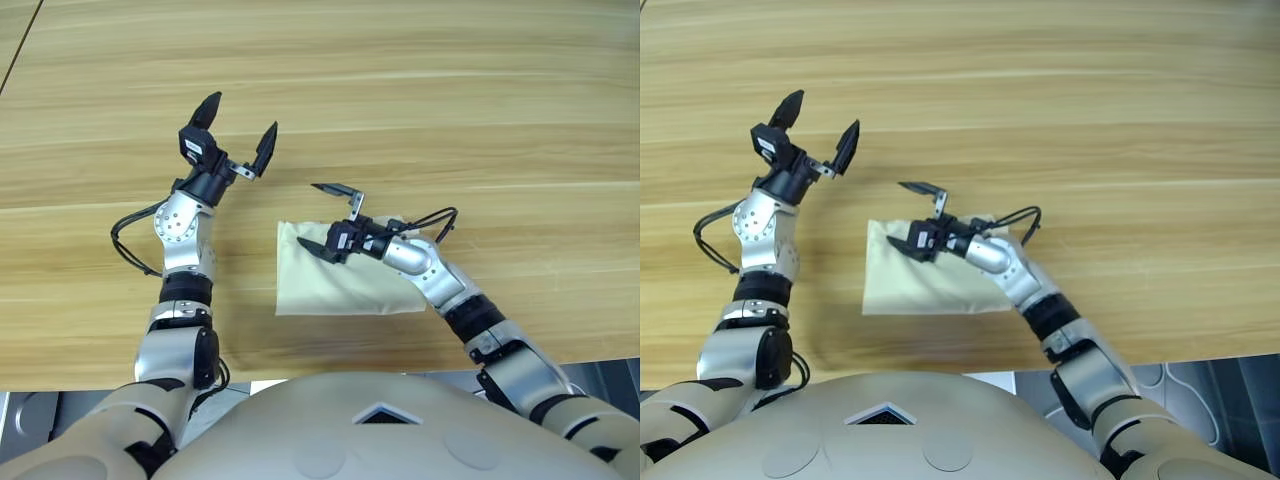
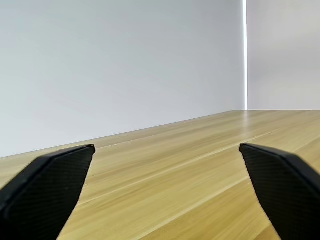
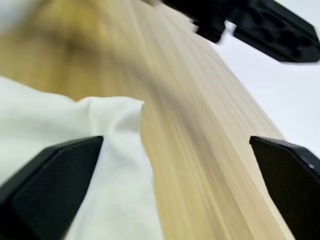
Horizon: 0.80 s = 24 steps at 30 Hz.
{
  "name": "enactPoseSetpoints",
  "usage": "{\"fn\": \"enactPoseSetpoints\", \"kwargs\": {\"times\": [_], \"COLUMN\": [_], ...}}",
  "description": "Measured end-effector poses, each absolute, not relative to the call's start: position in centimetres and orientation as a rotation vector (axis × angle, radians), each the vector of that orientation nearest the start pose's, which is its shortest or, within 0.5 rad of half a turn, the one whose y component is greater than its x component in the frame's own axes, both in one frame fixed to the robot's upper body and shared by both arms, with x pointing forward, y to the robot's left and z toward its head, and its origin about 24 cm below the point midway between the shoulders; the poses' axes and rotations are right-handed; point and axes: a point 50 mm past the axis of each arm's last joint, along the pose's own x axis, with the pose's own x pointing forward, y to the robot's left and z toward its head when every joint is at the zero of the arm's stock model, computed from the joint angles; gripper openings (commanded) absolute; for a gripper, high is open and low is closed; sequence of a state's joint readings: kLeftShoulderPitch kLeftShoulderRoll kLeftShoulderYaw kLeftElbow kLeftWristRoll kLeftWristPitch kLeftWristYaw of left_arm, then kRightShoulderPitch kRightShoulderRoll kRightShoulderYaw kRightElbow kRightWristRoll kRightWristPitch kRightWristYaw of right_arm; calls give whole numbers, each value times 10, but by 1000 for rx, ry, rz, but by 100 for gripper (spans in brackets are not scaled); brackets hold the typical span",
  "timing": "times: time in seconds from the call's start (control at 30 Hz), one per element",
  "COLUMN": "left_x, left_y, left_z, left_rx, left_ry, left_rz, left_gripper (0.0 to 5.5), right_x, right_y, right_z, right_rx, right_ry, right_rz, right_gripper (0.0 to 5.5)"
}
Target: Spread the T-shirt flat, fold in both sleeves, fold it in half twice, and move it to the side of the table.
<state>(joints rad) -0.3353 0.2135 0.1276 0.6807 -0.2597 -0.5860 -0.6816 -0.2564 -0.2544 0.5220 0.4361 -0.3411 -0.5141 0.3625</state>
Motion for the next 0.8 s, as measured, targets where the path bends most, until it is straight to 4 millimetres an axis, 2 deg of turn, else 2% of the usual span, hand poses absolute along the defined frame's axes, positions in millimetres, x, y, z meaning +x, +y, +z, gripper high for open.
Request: {"fn": "enactPoseSetpoints", "kwargs": {"times": [0.2, 0.47, 0.53, 0.63, 0.77, 0.8], "left_x": [293, 293, 293, 293, 293, 293], "left_y": [191, 190, 190, 190, 190, 190], "left_z": [40, 40, 39, 38, 38, 38], "left_rx": [36, 34, 33, 32, 32, 32], "left_ry": [-261, -260, -257, -253, -254, -254], "left_rz": [-487, -488, -488, -487, -487, -488], "left_gripper": [539, 539, 539, 539, 539, 539], "right_x": [249, 244, 243, 236, 214, 213], "right_y": [-64, -65, -67, -68, -58, -54], "right_z": [15, 57, 61, 50, 9, 8], "right_rx": [-586, -336, -339, -417, -655, -689], "right_ry": [-220, -363, -373, -333, -222, -250], "right_rz": [998, 1002, 1022, 1086, 1247, 1256], "right_gripper": [540, 540, 540, 540, 540, 540]}}
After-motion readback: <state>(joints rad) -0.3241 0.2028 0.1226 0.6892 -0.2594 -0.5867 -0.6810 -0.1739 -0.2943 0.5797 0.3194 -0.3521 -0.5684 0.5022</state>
